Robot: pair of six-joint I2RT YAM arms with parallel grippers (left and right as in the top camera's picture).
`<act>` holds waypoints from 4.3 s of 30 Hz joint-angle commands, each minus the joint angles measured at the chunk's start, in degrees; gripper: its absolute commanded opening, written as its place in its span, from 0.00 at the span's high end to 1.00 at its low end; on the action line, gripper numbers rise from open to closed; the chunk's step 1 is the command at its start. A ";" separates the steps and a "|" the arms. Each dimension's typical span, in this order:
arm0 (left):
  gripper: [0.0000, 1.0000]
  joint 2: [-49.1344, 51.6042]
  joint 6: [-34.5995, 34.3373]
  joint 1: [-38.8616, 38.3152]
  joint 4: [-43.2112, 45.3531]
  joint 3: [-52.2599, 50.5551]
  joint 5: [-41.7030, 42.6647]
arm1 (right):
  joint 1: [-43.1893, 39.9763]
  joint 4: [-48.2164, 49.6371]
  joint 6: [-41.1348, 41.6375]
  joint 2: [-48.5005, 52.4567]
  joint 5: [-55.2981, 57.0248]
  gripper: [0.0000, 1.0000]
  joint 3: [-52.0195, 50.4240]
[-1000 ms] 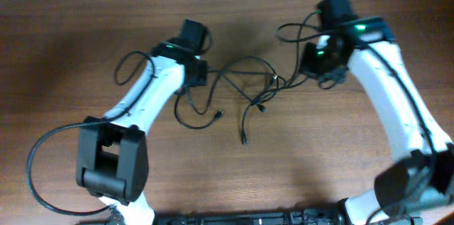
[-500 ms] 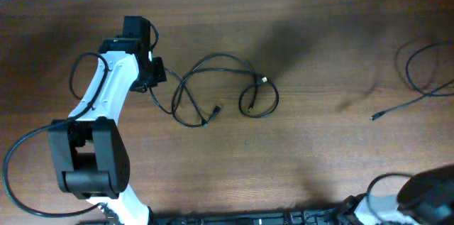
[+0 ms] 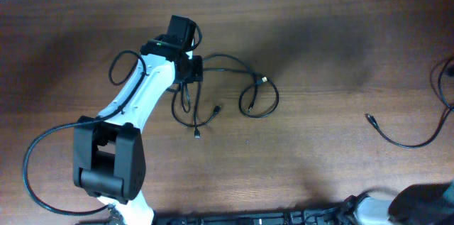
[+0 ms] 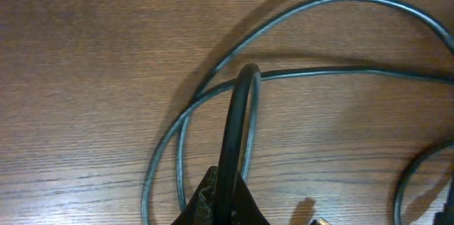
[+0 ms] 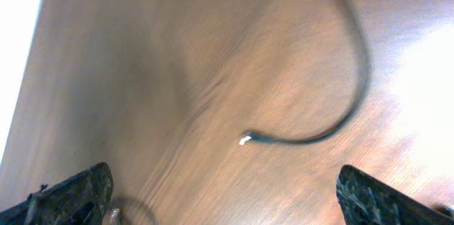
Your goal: Untangle cables
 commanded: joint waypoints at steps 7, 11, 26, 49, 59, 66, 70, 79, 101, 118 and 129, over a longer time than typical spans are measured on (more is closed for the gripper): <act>1.00 0.46 -0.74 -0.98 -3.34 0.11 2.32 | 32.59 -0.04 -1.57 -12.09 -2.29 0.01 -17.57; 1.00 0.46 -0.74 -2.08 -2.49 0.11 11.37 | 37.18 12.50 0.48 -14.34 -14.49 0.01 -35.12; 0.72 0.46 -0.74 -2.84 -3.58 0.11 -7.65 | 71.52 62.99 4.11 -0.02 -0.63 0.01 -46.64; 1.00 -21.27 -3.41 -2.21 -14.49 2.27 -2.71 | 71.52 74.64 -21.35 1.16 9.33 0.02 -44.76; 1.00 -14.64 -13.16 0.35 -7.39 -8.15 3.39 | 71.82 81.64 -22.62 16.72 -15.74 0.23 -36.44; 1.00 -14.64 -13.16 3.17 -7.37 -8.15 3.48 | 73.40 83.84 -23.61 28.20 -20.22 0.27 -30.49; 1.00 -14.64 -13.14 3.17 -7.37 -8.15 3.45 | 73.44 82.38 -25.97 33.86 -20.02 0.27 -24.83; 1.00 -14.64 -13.14 3.17 -7.15 -8.15 2.82 | 79.17 78.95 -42.91 40.61 3.74 0.34 -23.10; 1.00 -14.64 -14.88 6.73 -17.16 -8.15 -14.56 | 16.70 85.31 -9.33 10.73 -9.73 0.96 -10.21; 1.00 -6.71 -17.55 -4.17 6.10 -8.15 3.89 | 13.77 89.07 -16.90 39.28 4.72 0.96 1.14; 1.00 -3.43 -17.55 -7.48 15.04 -8.13 13.97 | 14.12 34.21 -10.38 26.99 5.35 0.01 18.01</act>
